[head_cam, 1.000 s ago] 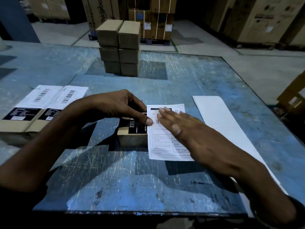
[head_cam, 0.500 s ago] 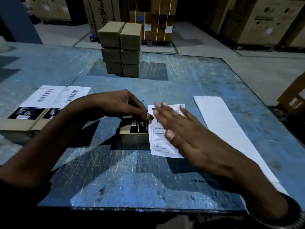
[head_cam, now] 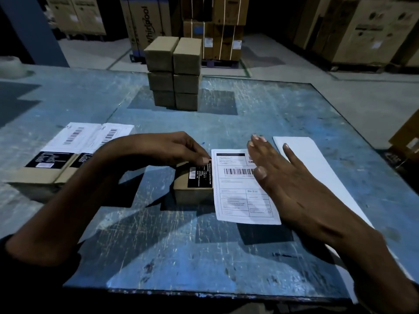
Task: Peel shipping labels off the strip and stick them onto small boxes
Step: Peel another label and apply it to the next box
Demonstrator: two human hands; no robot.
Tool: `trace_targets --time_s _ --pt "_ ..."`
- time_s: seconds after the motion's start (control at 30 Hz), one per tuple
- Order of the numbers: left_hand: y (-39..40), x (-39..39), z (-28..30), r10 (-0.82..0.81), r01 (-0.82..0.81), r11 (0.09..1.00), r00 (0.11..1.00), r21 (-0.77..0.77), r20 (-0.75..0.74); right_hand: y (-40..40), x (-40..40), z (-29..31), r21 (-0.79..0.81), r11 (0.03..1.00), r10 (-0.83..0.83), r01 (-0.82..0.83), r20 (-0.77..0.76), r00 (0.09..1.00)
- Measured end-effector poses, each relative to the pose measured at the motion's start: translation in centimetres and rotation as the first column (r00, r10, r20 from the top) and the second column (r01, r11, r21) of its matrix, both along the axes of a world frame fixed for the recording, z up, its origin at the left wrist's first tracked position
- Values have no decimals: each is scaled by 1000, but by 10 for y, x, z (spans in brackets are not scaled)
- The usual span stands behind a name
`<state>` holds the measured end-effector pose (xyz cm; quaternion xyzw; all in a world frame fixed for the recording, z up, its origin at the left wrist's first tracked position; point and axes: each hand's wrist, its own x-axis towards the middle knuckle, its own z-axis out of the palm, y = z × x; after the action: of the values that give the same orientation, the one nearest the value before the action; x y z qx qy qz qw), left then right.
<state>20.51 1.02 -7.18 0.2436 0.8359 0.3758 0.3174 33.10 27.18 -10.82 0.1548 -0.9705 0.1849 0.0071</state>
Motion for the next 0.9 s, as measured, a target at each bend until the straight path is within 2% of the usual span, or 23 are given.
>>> trace_targets --time_s 0.13,0.2,0.37,0.47,0.57,0.8,0.9 --pt "-2 -1 -4 -34 35 999 999 30 -26 -20 8 4 74 975 212 -212 -2 977" --pt "-2 -3 -6 -52 52 998 999 42 -7 -23 8 -1 131 961 244 -242 4 970" --pt "-4 -2 -1 -63 63 998 998 13 -28 -7 2 -4 25 997 70 -71 52 996" --pt "1 10 7 -112 97 987 987 -131 -116 -1 -3 -8 -117 992 -29 41 106 994" --pt "6 20 8 -216 187 959 969 -211 -121 -1 -8 -13 -227 968 -77 110 150 986" --pt "6 17 8 -135 101 981 969 -166 -208 0 -21 -3 -462 846 -217 266 158 963" --pt "7 10 4 -64 40 993 973 -113 -221 3 -30 18 -504 802 -258 321 193 947"
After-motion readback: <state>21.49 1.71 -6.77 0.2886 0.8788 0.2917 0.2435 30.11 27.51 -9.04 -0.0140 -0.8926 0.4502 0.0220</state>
